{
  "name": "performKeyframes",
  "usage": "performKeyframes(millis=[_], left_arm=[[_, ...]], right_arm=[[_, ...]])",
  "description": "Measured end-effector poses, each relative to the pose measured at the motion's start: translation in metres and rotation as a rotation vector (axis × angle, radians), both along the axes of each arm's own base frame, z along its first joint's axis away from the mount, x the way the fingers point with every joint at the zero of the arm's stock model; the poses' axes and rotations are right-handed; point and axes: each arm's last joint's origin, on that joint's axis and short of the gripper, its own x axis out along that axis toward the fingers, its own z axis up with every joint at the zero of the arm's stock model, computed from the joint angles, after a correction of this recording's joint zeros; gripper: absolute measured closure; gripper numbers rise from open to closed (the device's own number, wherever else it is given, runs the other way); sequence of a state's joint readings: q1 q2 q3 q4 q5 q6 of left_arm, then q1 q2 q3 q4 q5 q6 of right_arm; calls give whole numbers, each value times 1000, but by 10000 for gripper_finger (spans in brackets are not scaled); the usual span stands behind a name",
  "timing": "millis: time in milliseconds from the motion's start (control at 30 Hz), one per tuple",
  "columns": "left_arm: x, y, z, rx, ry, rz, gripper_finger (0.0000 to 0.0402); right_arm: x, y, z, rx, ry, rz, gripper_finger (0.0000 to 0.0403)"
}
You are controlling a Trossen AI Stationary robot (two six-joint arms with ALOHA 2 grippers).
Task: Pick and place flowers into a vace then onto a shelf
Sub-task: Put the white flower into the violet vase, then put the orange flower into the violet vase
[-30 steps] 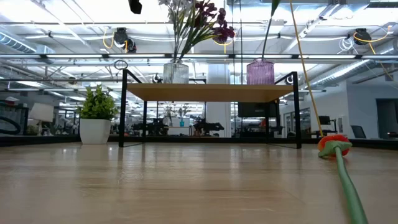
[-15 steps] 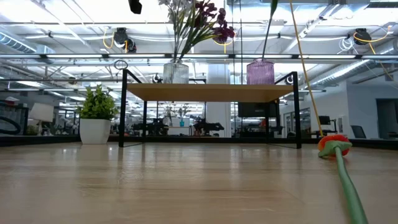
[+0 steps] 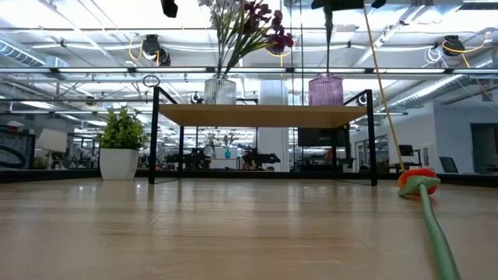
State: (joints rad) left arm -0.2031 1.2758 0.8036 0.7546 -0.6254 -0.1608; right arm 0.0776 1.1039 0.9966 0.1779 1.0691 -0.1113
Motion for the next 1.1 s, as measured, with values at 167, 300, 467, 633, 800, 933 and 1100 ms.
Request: performKeyframes(millis=[167, 300, 467, 633, 800, 933, 1100], left_arm=[[1, 0, -4, 9, 44, 0, 339], [1, 0, -5, -11, 46, -5, 339], [1, 0, -5, -14, 44, -6, 339], [1, 0, -5, -14, 43, -5, 339], [1, 0, -5, -15, 42, -6, 339], [1, 0, -5, -15, 42, -6, 339], [1, 0, -5, -15, 42, -5, 339]], right_arm=[[2, 0, -2, 10, -6, 1, 237], [-2, 0, 3, 12, -40, 3, 234], [-12, 4, 19, -7, -127, 24, 234], [-18, 15, 21, -5, -124, 75, 234], [-26, 21, 34, -66, -144, 96, 234], [-36, 23, 51, -114, -240, 93, 234], [-53, 35, 66, -144, -357, 218, 234]])
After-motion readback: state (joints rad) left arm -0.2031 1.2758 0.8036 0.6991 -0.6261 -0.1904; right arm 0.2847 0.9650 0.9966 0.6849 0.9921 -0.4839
